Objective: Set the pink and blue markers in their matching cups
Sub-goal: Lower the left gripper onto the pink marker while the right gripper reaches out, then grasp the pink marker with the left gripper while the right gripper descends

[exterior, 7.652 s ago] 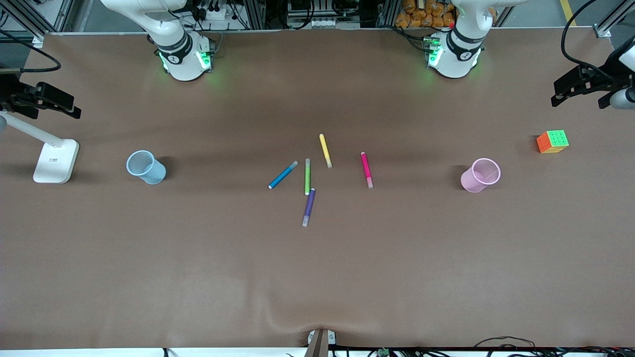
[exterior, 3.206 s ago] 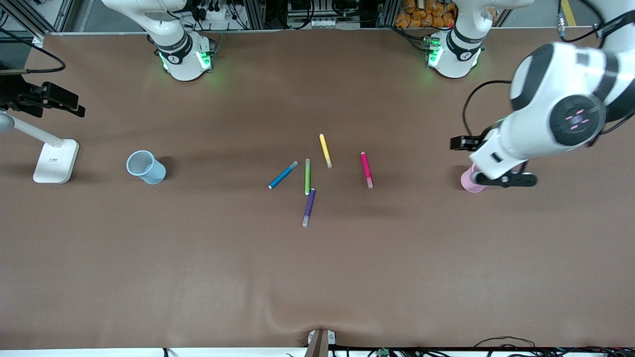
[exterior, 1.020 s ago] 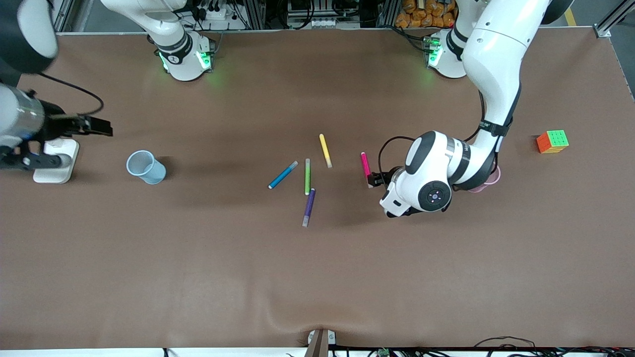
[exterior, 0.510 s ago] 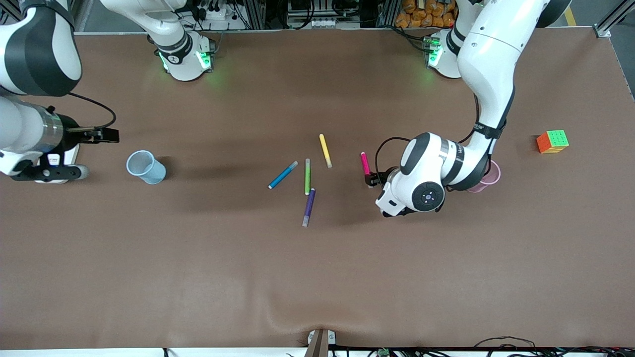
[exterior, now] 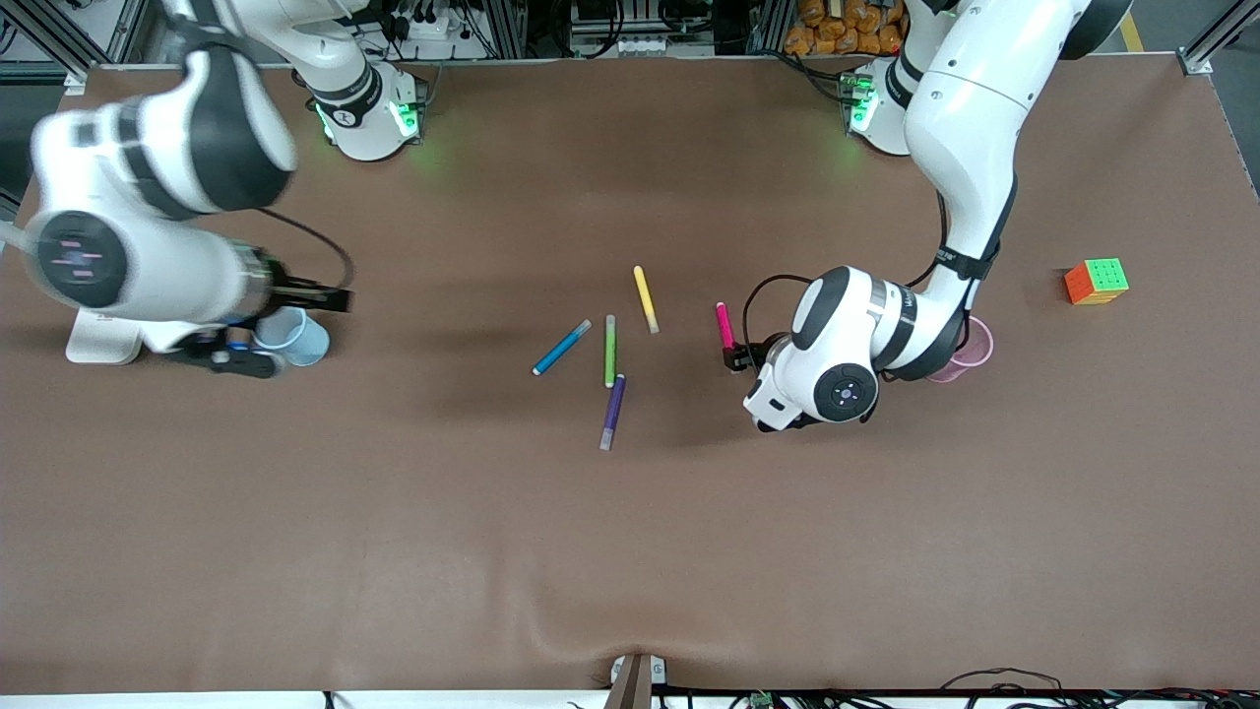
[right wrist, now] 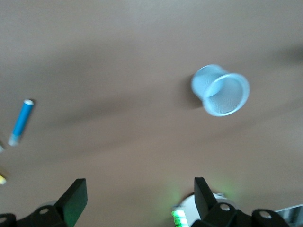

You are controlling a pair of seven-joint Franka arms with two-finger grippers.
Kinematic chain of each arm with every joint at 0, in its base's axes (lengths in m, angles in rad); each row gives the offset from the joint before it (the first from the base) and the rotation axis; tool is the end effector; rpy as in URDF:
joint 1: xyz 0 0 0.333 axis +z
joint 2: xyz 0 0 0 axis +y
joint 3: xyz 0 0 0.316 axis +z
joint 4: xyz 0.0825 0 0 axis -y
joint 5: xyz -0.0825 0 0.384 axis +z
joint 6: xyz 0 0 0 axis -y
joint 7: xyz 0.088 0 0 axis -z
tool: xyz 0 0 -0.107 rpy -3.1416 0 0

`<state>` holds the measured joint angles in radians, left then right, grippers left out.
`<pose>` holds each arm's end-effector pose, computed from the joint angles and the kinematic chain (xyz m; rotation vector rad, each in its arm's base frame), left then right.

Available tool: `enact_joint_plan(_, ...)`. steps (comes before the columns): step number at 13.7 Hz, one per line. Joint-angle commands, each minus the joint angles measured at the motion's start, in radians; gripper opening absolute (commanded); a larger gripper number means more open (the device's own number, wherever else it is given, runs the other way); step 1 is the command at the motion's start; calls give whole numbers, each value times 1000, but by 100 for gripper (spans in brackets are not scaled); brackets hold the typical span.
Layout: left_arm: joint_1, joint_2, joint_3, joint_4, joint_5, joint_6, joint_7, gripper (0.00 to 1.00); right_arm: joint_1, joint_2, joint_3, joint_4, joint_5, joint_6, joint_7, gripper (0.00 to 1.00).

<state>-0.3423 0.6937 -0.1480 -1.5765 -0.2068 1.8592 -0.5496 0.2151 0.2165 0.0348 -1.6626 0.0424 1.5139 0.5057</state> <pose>0.5733 -0.3120 0.2127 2.9924 0.2610 -0.7538 0.5644 0.1475 0.4548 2.9795 -0.3905 -0.5436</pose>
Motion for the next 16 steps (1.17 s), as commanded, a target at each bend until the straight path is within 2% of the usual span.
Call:
enact_joint_plan(1,-23,29,8,13,-9,34,-23,82,24,-17,62,-97,22,115,234,100)
enact_joint_plan(6,-41,52,7,16,-16,90,-61,79,32,-16,191,-271,68,429,520,100)
enact_joint_plan(8,-44,66,7,18,-16,119,-75,68,33,-8,236,-339,103,588,635,100)
enact_joint_plan(9,-46,72,7,18,-17,130,-78,68,33,10,264,-364,105,662,690,100)
enact_joint_plan(10,-47,78,7,18,-17,132,-79,59,36,30,284,-373,103,713,738,100)
enact_joint_plan(11,-55,84,7,18,-16,136,-79,50,41,55,289,-373,103,739,764,100)
enact_joint_plan(15,-69,99,7,16,-16,167,-107,41,102,148,287,-370,103,853,836,100)
enact_joint_plan(16,-78,104,7,16,-16,169,-108,36,119,165,286,-370,102,879,861,100)
